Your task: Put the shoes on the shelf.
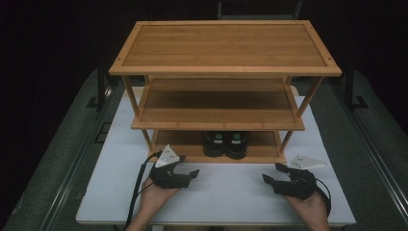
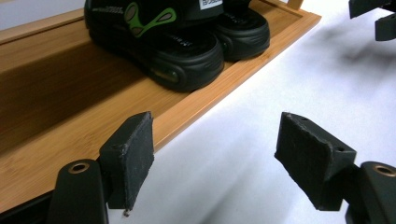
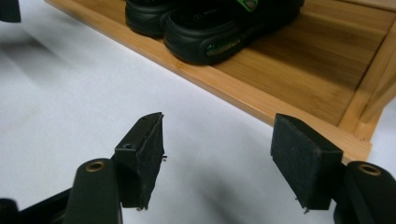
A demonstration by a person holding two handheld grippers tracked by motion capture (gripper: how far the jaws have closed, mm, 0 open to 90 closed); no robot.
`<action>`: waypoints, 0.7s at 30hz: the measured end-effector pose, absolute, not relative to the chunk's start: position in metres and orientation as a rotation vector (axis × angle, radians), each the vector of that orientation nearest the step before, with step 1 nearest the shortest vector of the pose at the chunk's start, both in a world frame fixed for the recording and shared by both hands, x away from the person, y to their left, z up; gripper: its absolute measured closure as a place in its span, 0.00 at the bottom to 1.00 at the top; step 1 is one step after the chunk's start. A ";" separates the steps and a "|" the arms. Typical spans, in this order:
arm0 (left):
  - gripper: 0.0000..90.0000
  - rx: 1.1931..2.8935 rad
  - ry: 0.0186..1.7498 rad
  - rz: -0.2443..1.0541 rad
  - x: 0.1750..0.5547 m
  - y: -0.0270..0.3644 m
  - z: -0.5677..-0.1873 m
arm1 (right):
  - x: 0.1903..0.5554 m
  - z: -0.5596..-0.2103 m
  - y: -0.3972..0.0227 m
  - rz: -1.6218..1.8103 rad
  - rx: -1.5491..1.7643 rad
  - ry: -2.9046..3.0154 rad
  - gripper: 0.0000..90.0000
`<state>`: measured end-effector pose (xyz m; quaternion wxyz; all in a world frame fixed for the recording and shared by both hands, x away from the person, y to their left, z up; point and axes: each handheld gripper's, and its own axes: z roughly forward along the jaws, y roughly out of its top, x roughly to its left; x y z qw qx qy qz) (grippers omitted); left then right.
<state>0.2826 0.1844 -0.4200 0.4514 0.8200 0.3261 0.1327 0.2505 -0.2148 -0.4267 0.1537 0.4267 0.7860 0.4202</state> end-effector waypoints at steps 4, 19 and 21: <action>0.28 2.030 0.808 0.327 0.280 0.190 -0.421 | 0.247 -0.429 -0.218 1.203 1.234 2.253 0.37; 0.27 2.035 0.827 0.338 0.264 0.212 -0.423 | 0.233 -0.434 -0.229 1.207 1.254 2.237 0.36; 0.26 2.035 0.826 0.343 0.262 0.214 -0.423 | 0.230 -0.436 -0.231 1.212 1.261 2.233 0.36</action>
